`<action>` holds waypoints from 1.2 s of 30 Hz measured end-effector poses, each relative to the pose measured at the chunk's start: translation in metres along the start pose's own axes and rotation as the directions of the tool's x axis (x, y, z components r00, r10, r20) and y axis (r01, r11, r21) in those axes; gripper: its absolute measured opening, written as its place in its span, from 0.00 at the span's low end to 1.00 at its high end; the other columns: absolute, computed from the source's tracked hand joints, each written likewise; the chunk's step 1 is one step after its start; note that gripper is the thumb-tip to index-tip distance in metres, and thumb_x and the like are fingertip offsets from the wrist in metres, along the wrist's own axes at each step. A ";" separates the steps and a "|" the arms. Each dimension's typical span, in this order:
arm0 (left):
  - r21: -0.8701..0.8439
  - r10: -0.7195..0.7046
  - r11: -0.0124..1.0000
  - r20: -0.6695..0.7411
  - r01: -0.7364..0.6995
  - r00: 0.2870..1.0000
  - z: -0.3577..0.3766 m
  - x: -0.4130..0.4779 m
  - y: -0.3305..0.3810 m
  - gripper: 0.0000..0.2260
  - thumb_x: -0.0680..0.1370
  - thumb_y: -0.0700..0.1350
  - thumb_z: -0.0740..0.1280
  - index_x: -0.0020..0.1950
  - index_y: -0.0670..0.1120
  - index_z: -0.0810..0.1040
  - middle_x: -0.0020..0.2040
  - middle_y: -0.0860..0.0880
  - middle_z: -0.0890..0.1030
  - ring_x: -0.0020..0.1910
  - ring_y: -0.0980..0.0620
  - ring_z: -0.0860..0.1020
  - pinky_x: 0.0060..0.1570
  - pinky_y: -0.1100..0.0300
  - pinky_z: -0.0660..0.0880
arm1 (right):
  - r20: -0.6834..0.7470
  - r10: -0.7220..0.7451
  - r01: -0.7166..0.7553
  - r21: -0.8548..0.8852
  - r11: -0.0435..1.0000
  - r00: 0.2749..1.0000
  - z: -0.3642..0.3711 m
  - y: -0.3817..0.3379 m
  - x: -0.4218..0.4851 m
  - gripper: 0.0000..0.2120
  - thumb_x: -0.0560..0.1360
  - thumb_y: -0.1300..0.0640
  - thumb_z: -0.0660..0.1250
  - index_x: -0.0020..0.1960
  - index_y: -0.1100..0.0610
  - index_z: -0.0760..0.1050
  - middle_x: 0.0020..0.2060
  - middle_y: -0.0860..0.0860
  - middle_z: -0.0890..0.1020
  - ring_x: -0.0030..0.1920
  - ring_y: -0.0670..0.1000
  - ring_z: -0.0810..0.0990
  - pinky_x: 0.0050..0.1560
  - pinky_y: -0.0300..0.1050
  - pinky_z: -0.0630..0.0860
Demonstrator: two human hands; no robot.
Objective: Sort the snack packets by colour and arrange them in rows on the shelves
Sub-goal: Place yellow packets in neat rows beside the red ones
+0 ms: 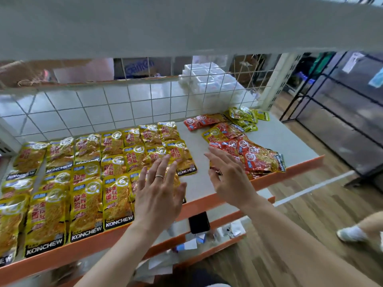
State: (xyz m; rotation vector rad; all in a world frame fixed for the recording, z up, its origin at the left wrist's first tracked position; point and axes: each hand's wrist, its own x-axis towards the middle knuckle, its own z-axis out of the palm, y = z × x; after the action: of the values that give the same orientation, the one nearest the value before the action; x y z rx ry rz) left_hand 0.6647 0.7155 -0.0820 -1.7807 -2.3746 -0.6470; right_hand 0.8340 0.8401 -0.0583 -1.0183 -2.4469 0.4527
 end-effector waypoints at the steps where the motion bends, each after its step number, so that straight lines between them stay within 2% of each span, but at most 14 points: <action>1: -0.006 0.019 1.000 0.007 -0.019 1.000 0.001 0.002 0.006 0.27 0.80 0.59 0.53 0.73 0.47 0.72 0.76 0.46 0.69 0.76 0.46 0.65 0.75 0.45 0.55 | -0.014 0.007 -0.007 -0.005 1.000 1.000 -0.006 0.006 -0.002 0.23 0.77 0.62 0.65 0.72 0.56 0.72 0.73 0.50 0.71 0.74 0.49 0.66 0.75 0.46 0.59; 4: -0.032 0.061 0.998 0.028 -0.060 0.998 0.006 0.004 0.028 0.26 0.80 0.59 0.54 0.72 0.48 0.73 0.75 0.47 0.70 0.75 0.45 0.66 0.74 0.45 0.55 | -0.032 0.025 -0.025 -0.014 1.000 0.999 -0.023 0.026 -0.009 0.23 0.76 0.61 0.66 0.71 0.55 0.73 0.72 0.48 0.72 0.73 0.49 0.68 0.73 0.53 0.65; 7: -0.034 0.102 0.994 0.053 -0.100 0.993 0.015 0.013 0.050 0.25 0.79 0.59 0.55 0.69 0.47 0.75 0.72 0.47 0.74 0.71 0.45 0.70 0.73 0.45 0.57 | -0.027 0.071 -0.072 -0.041 0.997 0.997 -0.043 0.047 -0.011 0.22 0.77 0.61 0.67 0.71 0.53 0.73 0.70 0.45 0.74 0.72 0.47 0.68 0.71 0.47 0.63; 10: -0.033 0.109 0.994 0.105 -0.106 0.989 0.025 0.027 0.075 0.25 0.79 0.60 0.54 0.67 0.47 0.76 0.67 0.47 0.78 0.67 0.45 0.74 0.72 0.46 0.63 | -0.004 0.104 -0.104 -0.091 0.990 0.995 -0.060 0.078 -0.009 0.22 0.77 0.60 0.68 0.70 0.52 0.74 0.67 0.47 0.77 0.70 0.49 0.71 0.71 0.56 0.66; 12: -0.041 0.060 0.998 0.106 -0.056 0.992 0.027 0.036 0.093 0.25 0.78 0.60 0.55 0.65 0.47 0.78 0.61 0.47 0.81 0.60 0.45 0.79 0.63 0.47 0.72 | 0.024 0.141 -0.137 -0.129 0.982 0.990 -0.072 0.099 -0.007 0.22 0.76 0.59 0.69 0.70 0.53 0.74 0.67 0.49 0.77 0.70 0.52 0.72 0.70 0.59 0.66; 14: -0.047 0.009 0.999 0.110 -0.003 0.994 0.031 0.043 0.110 0.25 0.78 0.60 0.56 0.64 0.47 0.79 0.58 0.47 0.82 0.56 0.45 0.80 0.57 0.48 0.75 | 0.055 0.153 -0.143 -0.154 0.978 0.987 -0.083 0.119 -0.003 0.22 0.76 0.59 0.69 0.70 0.54 0.74 0.66 0.50 0.78 0.68 0.53 0.73 0.68 0.59 0.67; 18: -0.028 -0.053 0.998 0.137 0.057 0.989 0.042 0.056 0.136 0.27 0.77 0.63 0.55 0.66 0.48 0.78 0.59 0.48 0.80 0.57 0.46 0.78 0.55 0.48 0.74 | 0.189 0.182 -0.140 -0.216 0.966 0.965 -0.101 0.154 0.008 0.25 0.75 0.54 0.70 0.72 0.52 0.71 0.64 0.50 0.79 0.65 0.53 0.75 0.67 0.58 0.69; 22: 0.035 -0.118 0.993 0.216 0.114 0.969 0.050 0.072 0.160 0.31 0.78 0.68 0.57 0.76 0.52 0.65 0.70 0.51 0.72 0.68 0.49 0.70 0.65 0.50 0.65 | 0.325 0.206 -0.138 -0.221 0.965 0.923 -0.113 0.175 0.018 0.26 0.76 0.49 0.69 0.73 0.50 0.69 0.67 0.47 0.75 0.67 0.51 0.72 0.68 0.57 0.67; 24: 0.087 -0.174 0.984 0.229 0.158 0.958 0.053 0.079 0.168 0.34 0.77 0.70 0.57 0.78 0.52 0.61 0.72 0.51 0.69 0.70 0.49 0.67 0.67 0.50 0.63 | 0.349 0.196 -0.132 -0.198 0.971 0.917 -0.117 0.182 0.022 0.26 0.76 0.49 0.70 0.72 0.49 0.70 0.65 0.47 0.76 0.65 0.51 0.73 0.67 0.56 0.67; 30: 0.079 -0.319 0.947 0.178 0.310 0.931 0.057 0.086 0.184 0.39 0.74 0.69 0.65 0.79 0.52 0.59 0.72 0.50 0.70 0.70 0.49 0.68 0.66 0.52 0.63 | 0.380 0.178 -0.137 -0.132 0.982 0.908 -0.119 0.193 0.027 0.29 0.73 0.47 0.73 0.72 0.49 0.70 0.56 0.49 0.74 0.60 0.52 0.72 0.65 0.54 0.68; 34: 0.132 -0.362 0.930 0.169 0.343 0.917 0.054 0.088 0.199 0.39 0.75 0.67 0.66 0.79 0.51 0.57 0.71 0.50 0.70 0.71 0.50 0.69 0.66 0.55 0.64 | 0.404 0.129 -0.109 -0.074 0.991 0.906 -0.120 0.194 0.029 0.24 0.73 0.49 0.74 0.67 0.52 0.75 0.53 0.49 0.73 0.56 0.52 0.72 0.63 0.54 0.70; 36: 0.106 -0.413 0.910 0.195 0.400 0.889 0.055 0.089 0.202 0.39 0.74 0.66 0.69 0.78 0.50 0.59 0.69 0.49 0.72 0.69 0.49 0.70 0.65 0.55 0.66 | 0.400 0.105 -0.110 -0.012 0.994 0.910 -0.120 0.194 0.028 0.21 0.72 0.52 0.74 0.64 0.53 0.75 0.53 0.49 0.74 0.56 0.52 0.74 0.62 0.53 0.72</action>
State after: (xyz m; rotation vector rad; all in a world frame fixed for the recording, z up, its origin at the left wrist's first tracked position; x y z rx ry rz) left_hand 0.8357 0.8620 -0.0468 -1.3930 -2.9170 -0.4245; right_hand 0.9916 1.0065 -0.0380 -1.1543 -2.7467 0.7793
